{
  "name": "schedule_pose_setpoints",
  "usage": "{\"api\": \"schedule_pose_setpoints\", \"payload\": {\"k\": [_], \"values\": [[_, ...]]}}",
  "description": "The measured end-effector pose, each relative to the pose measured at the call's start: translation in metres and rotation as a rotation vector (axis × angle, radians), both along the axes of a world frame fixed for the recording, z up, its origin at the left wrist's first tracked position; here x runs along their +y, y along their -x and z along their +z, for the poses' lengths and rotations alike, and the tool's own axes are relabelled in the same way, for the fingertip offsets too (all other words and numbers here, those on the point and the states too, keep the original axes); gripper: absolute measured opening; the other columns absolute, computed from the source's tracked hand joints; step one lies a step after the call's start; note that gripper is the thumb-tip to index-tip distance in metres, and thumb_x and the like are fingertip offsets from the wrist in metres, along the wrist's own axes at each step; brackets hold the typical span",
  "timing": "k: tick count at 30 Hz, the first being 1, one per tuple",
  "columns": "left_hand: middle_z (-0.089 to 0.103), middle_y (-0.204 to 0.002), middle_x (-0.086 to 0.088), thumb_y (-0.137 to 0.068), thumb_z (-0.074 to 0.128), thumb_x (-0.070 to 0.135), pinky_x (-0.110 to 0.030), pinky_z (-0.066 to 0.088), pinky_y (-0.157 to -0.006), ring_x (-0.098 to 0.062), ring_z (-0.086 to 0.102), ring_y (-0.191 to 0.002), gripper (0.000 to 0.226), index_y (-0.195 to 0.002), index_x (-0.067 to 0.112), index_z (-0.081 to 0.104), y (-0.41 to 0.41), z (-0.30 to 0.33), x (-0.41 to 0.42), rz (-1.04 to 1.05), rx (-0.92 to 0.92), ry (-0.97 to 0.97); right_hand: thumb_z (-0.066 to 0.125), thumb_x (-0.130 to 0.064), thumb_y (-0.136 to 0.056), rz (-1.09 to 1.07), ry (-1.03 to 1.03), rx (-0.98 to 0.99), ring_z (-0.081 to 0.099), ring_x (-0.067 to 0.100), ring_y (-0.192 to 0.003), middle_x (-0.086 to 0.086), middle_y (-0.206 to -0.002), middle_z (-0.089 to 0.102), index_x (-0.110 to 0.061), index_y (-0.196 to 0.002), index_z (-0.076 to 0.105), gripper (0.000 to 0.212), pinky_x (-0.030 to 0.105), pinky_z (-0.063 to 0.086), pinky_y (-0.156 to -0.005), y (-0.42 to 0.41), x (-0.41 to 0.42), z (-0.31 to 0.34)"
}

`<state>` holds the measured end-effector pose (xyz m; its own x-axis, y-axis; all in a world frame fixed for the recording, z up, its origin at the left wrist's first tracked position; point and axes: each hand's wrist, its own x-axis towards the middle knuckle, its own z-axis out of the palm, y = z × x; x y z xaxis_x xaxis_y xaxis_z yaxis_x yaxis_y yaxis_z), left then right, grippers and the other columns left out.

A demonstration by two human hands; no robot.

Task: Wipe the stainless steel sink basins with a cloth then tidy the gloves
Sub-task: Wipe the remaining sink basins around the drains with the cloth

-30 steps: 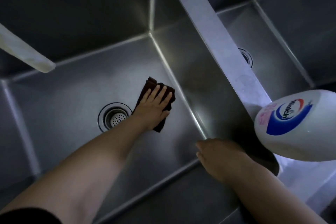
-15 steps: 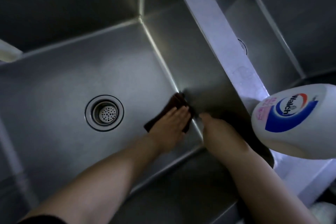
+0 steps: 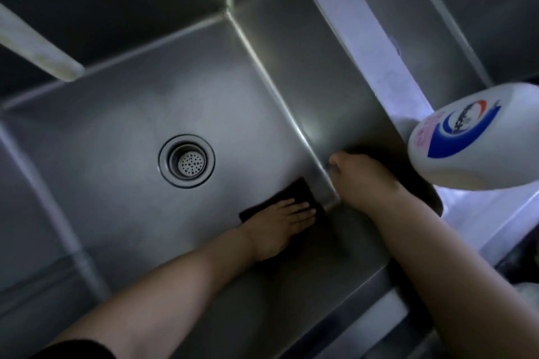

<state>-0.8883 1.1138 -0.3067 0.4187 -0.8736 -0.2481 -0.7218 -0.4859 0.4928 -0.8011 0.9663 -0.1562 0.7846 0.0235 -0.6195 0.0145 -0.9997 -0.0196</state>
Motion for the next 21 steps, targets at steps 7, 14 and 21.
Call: {"api": "schedule_pose_setpoints", "payload": {"k": [7,14,21], "values": [[0.052,-0.138,0.004,-0.078,0.06,0.021,-0.045,0.047,-0.095,-0.02,0.05,-0.126,0.053,-0.131,0.022,0.055,0.092,0.049,0.147,-0.034,0.009,-0.219,0.04,-0.021,-0.097,0.087,0.014,0.111,0.058,0.031,-0.105,0.016,-0.116,0.06,-0.01,-0.114,0.055,0.025,0.028,0.04,-0.075,0.008,0.009,-0.001],[-0.031,-0.143,0.013,-0.102,0.022,0.032,-0.03,-0.041,-0.093,-0.015,-0.037,-0.131,0.058,-0.145,0.029,-0.017,0.095,0.018,0.179,-0.417,0.103,-0.464,0.038,-0.022,-0.097,0.138,-0.014,0.075,0.055,0.033,-0.105,0.018,-0.118,0.058,-0.009,-0.111,0.052,0.023,0.027,0.031,-0.071,0.009,0.01,-0.004],[0.047,-0.143,0.003,-0.089,0.036,0.049,-0.039,0.024,-0.111,-0.019,0.043,-0.133,0.054,-0.136,0.025,0.05,0.043,0.009,0.125,-0.217,-0.207,-0.179,0.04,-0.024,-0.096,0.152,-0.032,0.101,0.056,0.034,-0.104,0.019,-0.116,0.058,-0.011,-0.105,0.052,0.02,0.027,0.032,-0.072,0.008,0.01,-0.011]]}}
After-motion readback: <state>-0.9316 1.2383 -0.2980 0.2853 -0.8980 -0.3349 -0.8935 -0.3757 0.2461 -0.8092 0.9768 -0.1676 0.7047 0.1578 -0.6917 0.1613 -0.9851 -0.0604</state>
